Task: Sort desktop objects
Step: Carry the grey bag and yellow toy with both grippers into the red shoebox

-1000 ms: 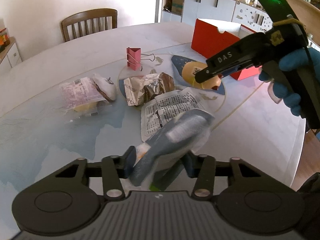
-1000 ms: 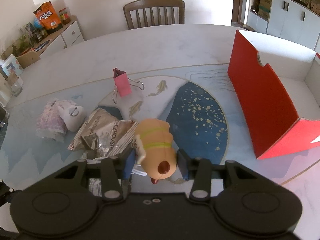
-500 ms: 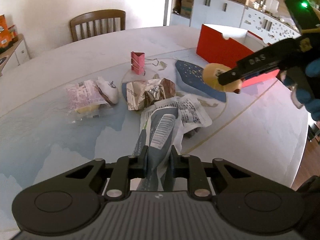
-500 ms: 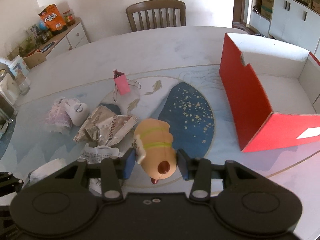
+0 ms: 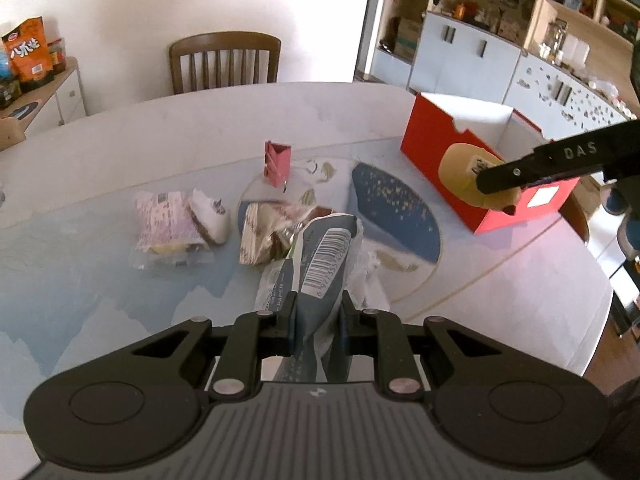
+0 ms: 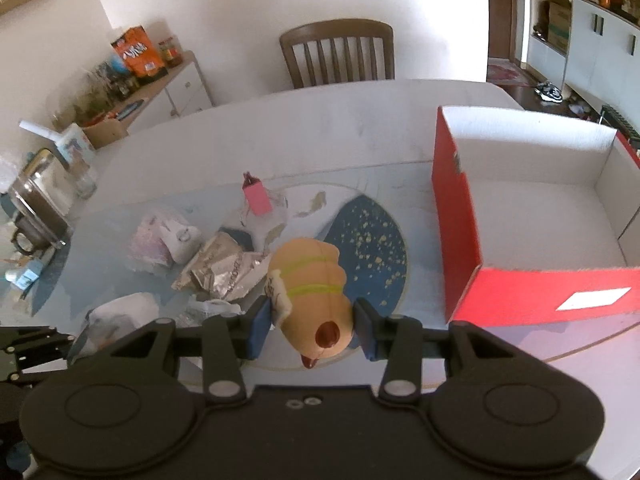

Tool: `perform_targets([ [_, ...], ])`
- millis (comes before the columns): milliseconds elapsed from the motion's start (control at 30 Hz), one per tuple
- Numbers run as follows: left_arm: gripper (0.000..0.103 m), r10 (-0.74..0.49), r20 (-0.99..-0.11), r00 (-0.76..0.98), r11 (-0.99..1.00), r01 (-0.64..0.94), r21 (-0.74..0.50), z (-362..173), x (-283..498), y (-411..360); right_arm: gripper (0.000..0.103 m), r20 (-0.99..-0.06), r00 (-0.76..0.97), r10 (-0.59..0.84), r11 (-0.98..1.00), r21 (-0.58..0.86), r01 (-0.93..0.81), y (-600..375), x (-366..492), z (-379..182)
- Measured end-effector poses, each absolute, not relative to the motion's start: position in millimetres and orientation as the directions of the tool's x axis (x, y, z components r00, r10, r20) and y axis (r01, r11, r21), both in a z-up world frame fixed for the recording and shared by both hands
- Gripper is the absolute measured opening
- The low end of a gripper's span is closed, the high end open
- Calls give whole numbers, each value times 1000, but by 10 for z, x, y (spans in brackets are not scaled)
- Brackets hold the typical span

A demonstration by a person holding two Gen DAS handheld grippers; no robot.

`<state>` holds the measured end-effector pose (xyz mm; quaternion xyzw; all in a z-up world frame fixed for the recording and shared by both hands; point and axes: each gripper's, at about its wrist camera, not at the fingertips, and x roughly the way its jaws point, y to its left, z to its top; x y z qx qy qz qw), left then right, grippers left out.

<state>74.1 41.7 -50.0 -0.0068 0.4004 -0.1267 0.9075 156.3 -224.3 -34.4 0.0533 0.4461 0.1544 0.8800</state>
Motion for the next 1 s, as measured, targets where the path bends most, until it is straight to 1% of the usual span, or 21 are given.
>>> perform_targets([
  [233,17,-211,-718,663,976,188,-113,-311,840,223,43,-751,569,334,942,242,-235,-2513,1581,-158],
  [500,17,-210,-697,686,976,186,-111,-107,988,-45,43,-723,613,319,948,258,-189,-3000,1676,13],
  [833,17,-232,-675,700,970,217,-108,87,1276,-520,43,-708,643,291,956,238,-171,-3496,1820,48],
  [1000,17,-239,-683,690,968,223,-113,106,1465,-744,43,-711,645,279,959,235,-157,-3671,1930,-5],
])
